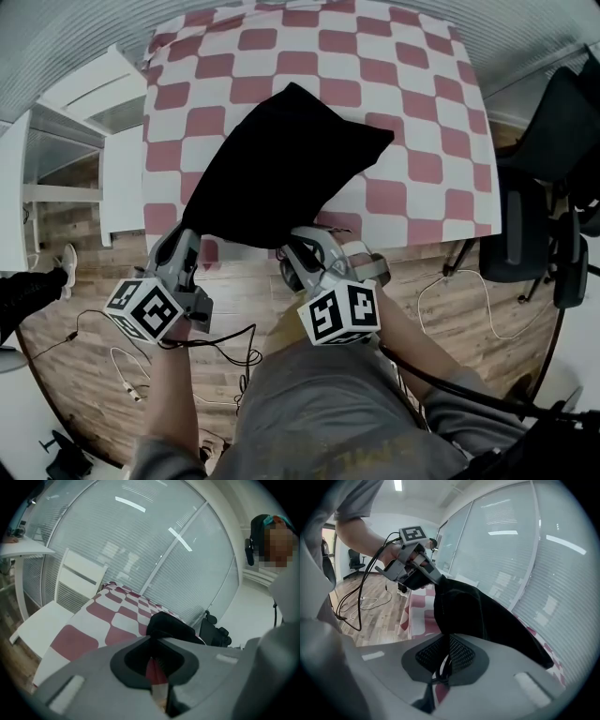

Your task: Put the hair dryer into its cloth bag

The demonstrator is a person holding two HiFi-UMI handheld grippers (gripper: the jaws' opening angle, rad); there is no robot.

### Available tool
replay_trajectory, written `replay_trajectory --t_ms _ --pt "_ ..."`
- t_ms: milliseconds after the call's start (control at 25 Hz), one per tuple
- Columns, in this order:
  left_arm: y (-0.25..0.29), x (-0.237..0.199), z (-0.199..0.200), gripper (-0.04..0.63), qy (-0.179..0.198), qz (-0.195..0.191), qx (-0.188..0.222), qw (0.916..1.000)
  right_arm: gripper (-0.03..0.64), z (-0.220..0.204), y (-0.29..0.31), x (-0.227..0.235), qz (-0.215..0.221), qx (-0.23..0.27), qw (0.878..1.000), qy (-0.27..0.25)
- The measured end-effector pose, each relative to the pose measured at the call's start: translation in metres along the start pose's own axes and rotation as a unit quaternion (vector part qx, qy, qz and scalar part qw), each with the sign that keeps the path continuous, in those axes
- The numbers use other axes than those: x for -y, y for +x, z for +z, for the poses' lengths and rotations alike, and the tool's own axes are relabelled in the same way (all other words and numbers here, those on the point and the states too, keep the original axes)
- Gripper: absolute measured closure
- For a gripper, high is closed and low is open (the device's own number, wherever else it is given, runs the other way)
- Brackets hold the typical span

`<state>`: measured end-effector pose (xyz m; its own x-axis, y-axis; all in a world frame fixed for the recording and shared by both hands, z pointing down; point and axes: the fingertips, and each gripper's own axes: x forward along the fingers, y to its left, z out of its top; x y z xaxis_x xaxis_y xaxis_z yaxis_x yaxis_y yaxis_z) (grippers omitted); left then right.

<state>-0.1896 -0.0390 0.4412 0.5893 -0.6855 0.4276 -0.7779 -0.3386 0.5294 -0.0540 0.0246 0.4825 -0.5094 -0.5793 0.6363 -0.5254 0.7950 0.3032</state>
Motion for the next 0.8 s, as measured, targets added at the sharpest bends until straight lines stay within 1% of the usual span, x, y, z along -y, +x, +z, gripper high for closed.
replay_trajectory --t_ms 80,280,440,720,760,800 --pt "0.000 -0.001 -0.002 0.580 -0.002 0.001 0.001 1.0000 0.578 0.001 0.002 0.001 -0.004 0.000 1.000 0.005" --pt "-0.015 -0.002 -0.012 0.552 -0.015 0.005 0.001 0.9999 0.580 0.006 0.014 0.009 -0.025 0.001 1.000 0.012" --pt "-0.024 0.006 -0.020 0.551 -0.014 0.004 -0.001 0.9999 0.580 0.012 0.028 0.022 -0.038 0.007 0.999 0.022" --pt "-0.035 0.034 -0.027 0.551 -0.018 -0.021 0.015 0.9995 0.577 0.019 0.039 0.028 -0.054 0.011 0.998 0.035" --pt "-0.036 0.038 -0.028 0.551 -0.017 -0.024 0.015 0.9995 0.567 0.019 0.039 0.027 -0.051 0.010 0.998 0.038" --pt "-0.038 0.042 -0.030 0.551 -0.017 -0.027 0.016 0.9994 0.534 0.019 0.039 0.024 -0.046 0.008 0.998 0.041"
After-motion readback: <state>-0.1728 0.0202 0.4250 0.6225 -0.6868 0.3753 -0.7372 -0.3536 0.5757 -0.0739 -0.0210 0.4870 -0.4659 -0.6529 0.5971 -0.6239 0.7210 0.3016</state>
